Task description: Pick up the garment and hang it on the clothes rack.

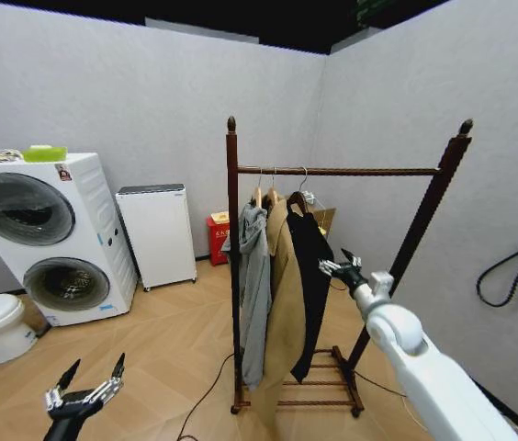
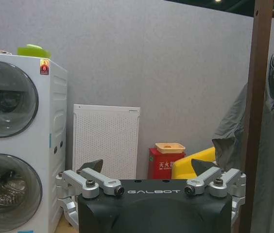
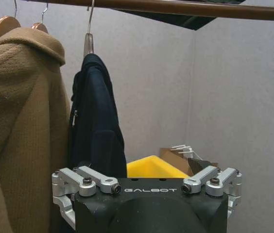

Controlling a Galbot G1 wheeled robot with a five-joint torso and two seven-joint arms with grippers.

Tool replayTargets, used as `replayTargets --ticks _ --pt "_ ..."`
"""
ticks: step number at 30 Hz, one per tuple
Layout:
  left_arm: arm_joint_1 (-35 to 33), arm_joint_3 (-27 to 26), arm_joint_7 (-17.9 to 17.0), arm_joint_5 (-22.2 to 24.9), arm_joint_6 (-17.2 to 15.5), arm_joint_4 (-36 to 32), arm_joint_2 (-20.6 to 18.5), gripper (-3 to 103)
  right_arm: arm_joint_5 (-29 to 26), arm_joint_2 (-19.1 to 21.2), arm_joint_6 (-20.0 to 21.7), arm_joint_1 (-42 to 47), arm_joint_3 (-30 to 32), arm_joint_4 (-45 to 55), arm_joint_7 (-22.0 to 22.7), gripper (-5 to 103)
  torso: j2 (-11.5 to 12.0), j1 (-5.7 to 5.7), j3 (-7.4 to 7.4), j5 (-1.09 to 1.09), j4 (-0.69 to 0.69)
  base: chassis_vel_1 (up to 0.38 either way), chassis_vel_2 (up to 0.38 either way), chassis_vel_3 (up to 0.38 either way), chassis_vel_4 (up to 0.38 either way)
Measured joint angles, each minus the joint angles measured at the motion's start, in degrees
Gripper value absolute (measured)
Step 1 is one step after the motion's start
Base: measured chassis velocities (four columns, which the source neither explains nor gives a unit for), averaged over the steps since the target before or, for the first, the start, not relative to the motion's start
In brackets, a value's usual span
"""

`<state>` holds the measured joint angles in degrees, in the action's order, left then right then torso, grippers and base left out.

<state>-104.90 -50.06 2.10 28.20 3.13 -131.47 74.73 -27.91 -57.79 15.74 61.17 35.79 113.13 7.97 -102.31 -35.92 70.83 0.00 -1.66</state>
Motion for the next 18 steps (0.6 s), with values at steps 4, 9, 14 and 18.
replayTargets --ticks 4,9,14,18 --pt "0.0 0.0 -0.03 0.0 0.0 0.0 0.0 100 2.14 -1.46 -1.38 3.84 3.55 2.76 -0.65 100 0.0 0.0 0.0 0.01 0.01 0.0 0.0 0.0 0.0" --pt "0.0 0.0 -0.02 0.0 0.0 0.0 0.0 100 3.86 -3.86 -2.79 8.53 7.43 5.84 -0.89 100 0.01 0.0 0.0 0.01 0.01 0.0 0.0 0.0 0.0" --pt "0.0 0.0 -0.02 0.0 0.0 0.0 0.0 100 5.6 -6.45 -3.85 11.87 8.93 7.51 -1.17 100 0.01 0.0 0.0 0.0 0.01 -0.01 -0.01 -0.005 -0.008" --pt "0.0 0.0 -0.02 0.0 0.0 0.0 0.0 100 6.51 -8.07 -4.57 13.08 9.02 8.17 -1.15 100 0.01 -0.01 0.0 0.0 0.01 -0.056 -0.048 -0.044 -0.056"
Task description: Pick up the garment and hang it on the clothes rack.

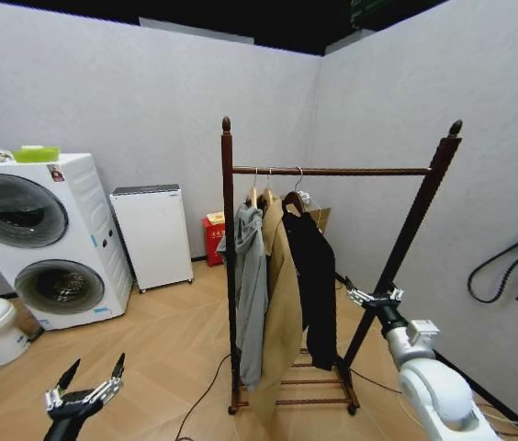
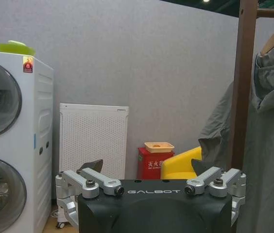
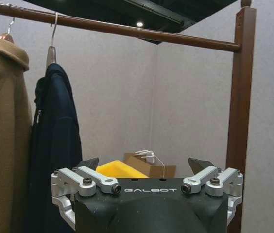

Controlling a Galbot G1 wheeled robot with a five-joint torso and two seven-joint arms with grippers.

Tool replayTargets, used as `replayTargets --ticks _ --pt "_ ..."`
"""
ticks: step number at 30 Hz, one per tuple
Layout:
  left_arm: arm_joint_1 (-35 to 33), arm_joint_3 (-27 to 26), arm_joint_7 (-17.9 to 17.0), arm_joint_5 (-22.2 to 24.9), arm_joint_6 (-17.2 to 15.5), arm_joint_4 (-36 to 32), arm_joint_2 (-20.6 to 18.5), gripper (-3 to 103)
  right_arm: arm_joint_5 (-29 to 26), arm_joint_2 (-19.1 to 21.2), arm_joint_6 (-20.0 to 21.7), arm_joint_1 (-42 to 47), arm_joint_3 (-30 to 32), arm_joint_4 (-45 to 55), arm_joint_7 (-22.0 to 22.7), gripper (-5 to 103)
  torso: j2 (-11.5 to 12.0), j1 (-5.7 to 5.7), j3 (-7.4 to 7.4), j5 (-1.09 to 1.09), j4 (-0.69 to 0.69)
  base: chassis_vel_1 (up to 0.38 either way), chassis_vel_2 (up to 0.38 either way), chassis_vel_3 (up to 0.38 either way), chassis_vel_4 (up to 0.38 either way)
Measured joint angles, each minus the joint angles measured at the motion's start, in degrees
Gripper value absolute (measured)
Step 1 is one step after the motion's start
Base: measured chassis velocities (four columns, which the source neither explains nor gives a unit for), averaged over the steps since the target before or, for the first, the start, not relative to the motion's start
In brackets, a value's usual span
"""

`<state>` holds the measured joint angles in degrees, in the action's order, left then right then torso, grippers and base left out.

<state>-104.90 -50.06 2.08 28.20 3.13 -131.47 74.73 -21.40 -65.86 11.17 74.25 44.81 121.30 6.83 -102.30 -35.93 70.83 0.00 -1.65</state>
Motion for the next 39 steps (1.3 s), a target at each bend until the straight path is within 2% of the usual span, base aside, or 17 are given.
replayTargets --ticks 16,26,29,32,35,37,39 --pt "0.0 0.0 0.0 0.0 0.0 0.0 0.0 100 0.79 -0.47 0.84 -1.46 -3.51 2.3 2.07 100 0.01 -0.02 0.01 0.01 -0.01 -0.081 -0.106 -0.105 -0.085" --pt "0.0 0.0 0.02 0.0 0.0 0.0 0.0 100 0.09 0.79 1.18 -1.07 -3.48 4.2 2.59 100 0.01 -0.02 0.01 -0.02 -0.02 0.003 -0.266 -0.254 0.005" --pt "0.0 0.0 0.0 0.0 0.0 0.0 0.0 100 -0.12 0.94 1.31 -1.05 -3.46 4.85 2.69 100 0.0 0.0 0.0 0.05 0.01 0.05 -0.312 -0.283 0.046" --pt "0.0 0.0 0.02 0.0 0.0 0.0 0.0 100 -0.19 0.95 1.53 -0.86 -3.6 5.61 2.75 100 0.0 0.0 0.01 -0.04 -0.01 0.065 -0.3 -0.321 0.052" --pt "0.0 0.0 0.0 0.0 0.0 0.0 0.0 100 -0.21 0.85 1.62 -0.69 -3.89 6.47 2.79 100 0.0 0.01 0.0 0.06 0.01 0.094 -0.333 -0.307 0.086" --pt "-0.01 0.0 0.01 0.0 0.0 0.0 0.0 100 -0.23 0.7 1.71 -0.22 -4.06 7.28 2.76 100 -0.01 0.02 0.0 -0.03 0.0 0.066 -0.307 -0.305 0.056" --pt "0.0 0.0 0.0 0.0 0.0 0.0 0.0 100 -0.22 0.65 1.69 -0.03 -4.07 7.52 2.63 100 -0.01 0.02 0.0 -0.02 -0.02 0.056 -0.293 -0.309 0.036"
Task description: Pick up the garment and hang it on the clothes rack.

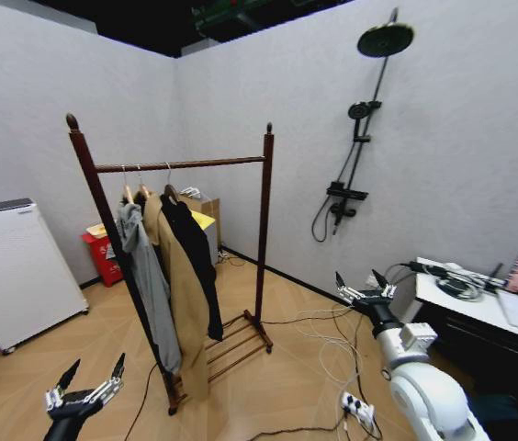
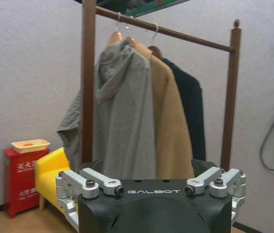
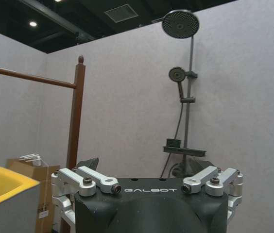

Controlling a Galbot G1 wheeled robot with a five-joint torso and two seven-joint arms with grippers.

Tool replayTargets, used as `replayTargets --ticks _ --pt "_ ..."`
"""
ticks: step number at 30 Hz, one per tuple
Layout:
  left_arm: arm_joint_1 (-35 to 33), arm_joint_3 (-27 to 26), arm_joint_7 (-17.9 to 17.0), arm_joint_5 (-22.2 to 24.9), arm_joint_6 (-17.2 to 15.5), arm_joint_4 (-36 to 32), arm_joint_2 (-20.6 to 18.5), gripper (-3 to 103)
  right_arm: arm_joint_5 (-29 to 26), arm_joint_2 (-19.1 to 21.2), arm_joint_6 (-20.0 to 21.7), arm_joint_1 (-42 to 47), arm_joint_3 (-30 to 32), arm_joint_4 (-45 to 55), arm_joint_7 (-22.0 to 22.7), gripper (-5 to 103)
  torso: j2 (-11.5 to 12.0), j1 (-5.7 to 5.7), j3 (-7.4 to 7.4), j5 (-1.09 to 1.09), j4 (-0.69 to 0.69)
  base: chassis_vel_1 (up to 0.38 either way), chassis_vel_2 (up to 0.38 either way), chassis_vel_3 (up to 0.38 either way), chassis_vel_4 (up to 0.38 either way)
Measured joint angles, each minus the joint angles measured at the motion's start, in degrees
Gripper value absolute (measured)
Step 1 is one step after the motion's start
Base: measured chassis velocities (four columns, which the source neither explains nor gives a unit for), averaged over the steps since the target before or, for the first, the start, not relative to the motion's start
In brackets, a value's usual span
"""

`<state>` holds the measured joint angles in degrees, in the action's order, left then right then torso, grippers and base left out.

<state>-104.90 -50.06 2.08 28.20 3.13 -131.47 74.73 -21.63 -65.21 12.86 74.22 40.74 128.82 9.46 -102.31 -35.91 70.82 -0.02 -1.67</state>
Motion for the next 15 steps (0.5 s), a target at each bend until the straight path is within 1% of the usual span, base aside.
replayTargets --ticks 1,3,6,15 --pt "0.0 0.0 -0.01 0.0 0.0 0.0 0.0 100 0.08 -0.08 -0.14 0.21 -0.01 0.17 -0.25 100 -0.01 0.02 -0.01 0.05 0.01 0.021 -0.293 -0.253 0.017" --pt "-0.01 -0.01 -0.01 0.0 0.0 0.0 0.0 100 0.23 -0.34 -0.37 0.44 -0.06 0.24 -0.54 100 -0.02 0.03 -0.01 0.01 0.04 -0.032 -0.177 -0.235 -0.039" --pt "-0.01 0.0 -0.01 0.0 0.0 0.0 0.0 100 0.41 -0.57 -0.54 0.59 -0.15 0.23 -0.77 100 -0.01 0.01 0.0 0.02 0.01 -0.087 -0.142 -0.172 -0.089" --pt "0.01 0.0 -0.01 0.0 0.0 0.0 0.0 100 0.57 -1.86 -1.22 1.0 -0.5 -0.03 -1.32 100 0.03 -0.08 0.02 0.02 0.03 -0.153 -0.092 -0.08 -0.155"
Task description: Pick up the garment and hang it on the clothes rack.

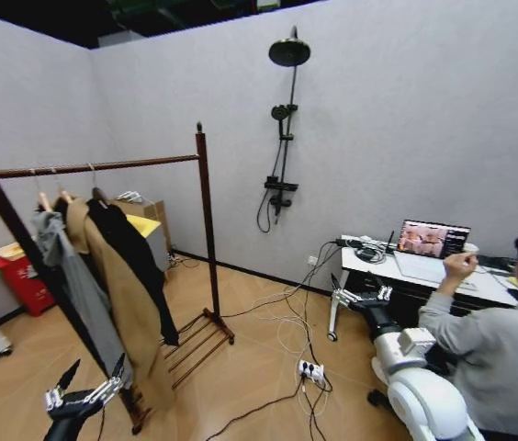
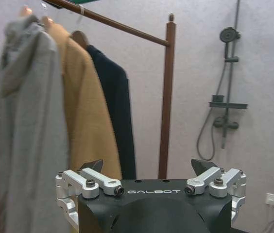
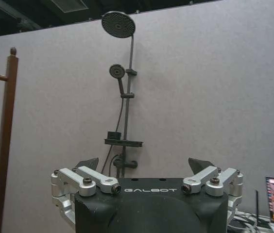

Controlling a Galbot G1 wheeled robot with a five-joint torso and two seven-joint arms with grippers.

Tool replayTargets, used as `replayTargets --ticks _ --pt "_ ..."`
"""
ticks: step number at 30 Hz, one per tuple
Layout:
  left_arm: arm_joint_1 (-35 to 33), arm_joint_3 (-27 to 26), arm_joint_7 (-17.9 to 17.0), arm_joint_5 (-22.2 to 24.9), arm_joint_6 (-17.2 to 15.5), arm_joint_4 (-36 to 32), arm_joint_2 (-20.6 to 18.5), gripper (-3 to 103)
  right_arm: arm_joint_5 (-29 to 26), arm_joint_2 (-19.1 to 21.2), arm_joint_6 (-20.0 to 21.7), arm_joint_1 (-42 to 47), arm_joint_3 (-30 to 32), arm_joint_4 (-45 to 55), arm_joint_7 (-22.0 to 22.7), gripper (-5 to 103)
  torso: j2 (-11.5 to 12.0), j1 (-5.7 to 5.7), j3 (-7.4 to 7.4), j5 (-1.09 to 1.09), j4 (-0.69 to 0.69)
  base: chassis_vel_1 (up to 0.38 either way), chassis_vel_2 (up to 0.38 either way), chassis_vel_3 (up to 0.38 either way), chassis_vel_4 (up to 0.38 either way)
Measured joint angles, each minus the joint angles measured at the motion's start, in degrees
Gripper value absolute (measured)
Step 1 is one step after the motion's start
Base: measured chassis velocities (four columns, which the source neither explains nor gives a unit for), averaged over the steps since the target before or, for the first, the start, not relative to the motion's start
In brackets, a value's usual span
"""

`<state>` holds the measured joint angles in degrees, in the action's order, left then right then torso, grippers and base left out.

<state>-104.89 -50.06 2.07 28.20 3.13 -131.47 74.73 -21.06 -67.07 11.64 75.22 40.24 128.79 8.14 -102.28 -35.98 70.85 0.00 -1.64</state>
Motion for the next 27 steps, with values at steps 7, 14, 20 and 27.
replayTargets --ticks 7,14,20,27 --pt "0.0 0.0 0.0 0.0 0.0 0.0 0.0 100 0.11 -0.29 -0.19 0.52 0.67 -0.06 -0.22 100 -0.01 0.04 -0.01 -0.01 0.0 -0.112 -0.137 -0.138 -0.104" --pt "-0.01 0.0 0.02 0.0 0.0 0.0 0.0 100 0.11 -0.25 -0.34 0.83 0.8 -0.01 -0.25 100 -0.02 0.06 -0.02 0.01 0.0 -0.083 -0.173 -0.159 -0.074" --pt "0.0 0.0 0.02 0.0 0.0 0.0 0.0 100 0.08 -0.21 -0.62 0.37 0.73 -0.08 -0.38 100 -0.02 0.06 -0.02 0.0 -0.02 -0.077 -0.166 -0.162 -0.094" --pt "0.0 0.0 0.01 0.0 0.0 0.0 0.0 100 0.14 -0.59 -0.67 0.38 0.02 0.05 -0.39 100 -0.01 0.04 -0.01 0.0 0.0 -0.078 -0.173 -0.185 -0.076"
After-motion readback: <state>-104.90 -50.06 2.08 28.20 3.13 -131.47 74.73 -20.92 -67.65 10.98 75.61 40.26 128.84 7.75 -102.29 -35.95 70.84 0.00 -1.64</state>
